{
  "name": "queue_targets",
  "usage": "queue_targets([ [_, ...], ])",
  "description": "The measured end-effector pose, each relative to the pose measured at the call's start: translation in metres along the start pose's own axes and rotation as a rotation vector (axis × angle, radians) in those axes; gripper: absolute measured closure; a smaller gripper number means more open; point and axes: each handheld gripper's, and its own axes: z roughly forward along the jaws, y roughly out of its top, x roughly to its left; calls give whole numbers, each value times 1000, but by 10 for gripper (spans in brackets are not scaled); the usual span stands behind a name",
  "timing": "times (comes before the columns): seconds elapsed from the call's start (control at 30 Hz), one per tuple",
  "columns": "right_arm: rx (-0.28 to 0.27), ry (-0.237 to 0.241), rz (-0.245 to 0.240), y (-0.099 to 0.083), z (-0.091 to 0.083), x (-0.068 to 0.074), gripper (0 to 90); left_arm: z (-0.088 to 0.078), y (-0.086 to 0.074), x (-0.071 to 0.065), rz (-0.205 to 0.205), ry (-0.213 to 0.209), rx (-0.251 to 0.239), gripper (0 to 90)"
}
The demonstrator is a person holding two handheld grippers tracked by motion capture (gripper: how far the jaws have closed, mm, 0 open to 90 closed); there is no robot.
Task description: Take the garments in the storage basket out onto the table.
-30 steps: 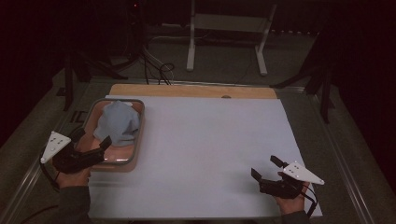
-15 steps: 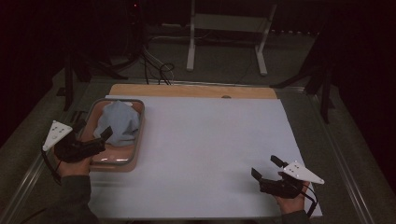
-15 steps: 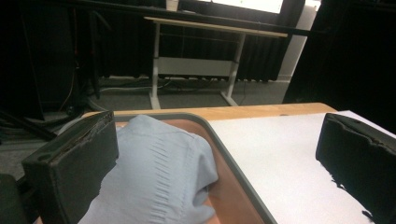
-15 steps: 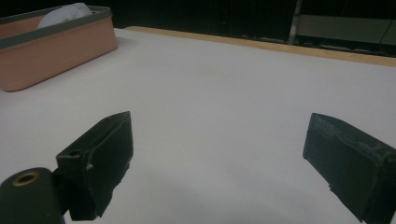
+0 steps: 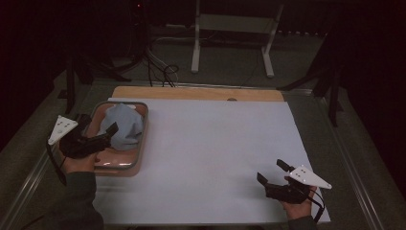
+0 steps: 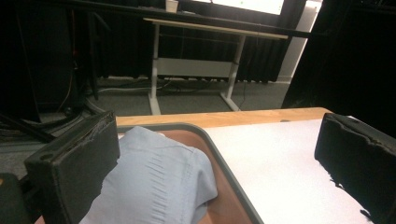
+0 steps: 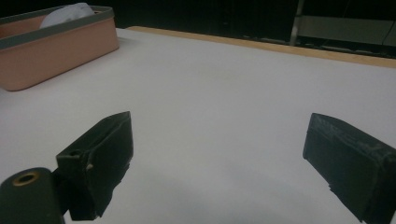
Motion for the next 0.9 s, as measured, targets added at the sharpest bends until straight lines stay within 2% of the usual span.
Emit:
queue_targets([
  [0.57,1,-2,1,0,1,-1,84,22,5,8,-5,26,45,8],
  [0.77,3,-1,-1,0,2,0,84,31,11,7,27,16,77,7],
  [0.9,-2,2,-1,0,1,0,84,37,15,6,34,7,97,6],
])
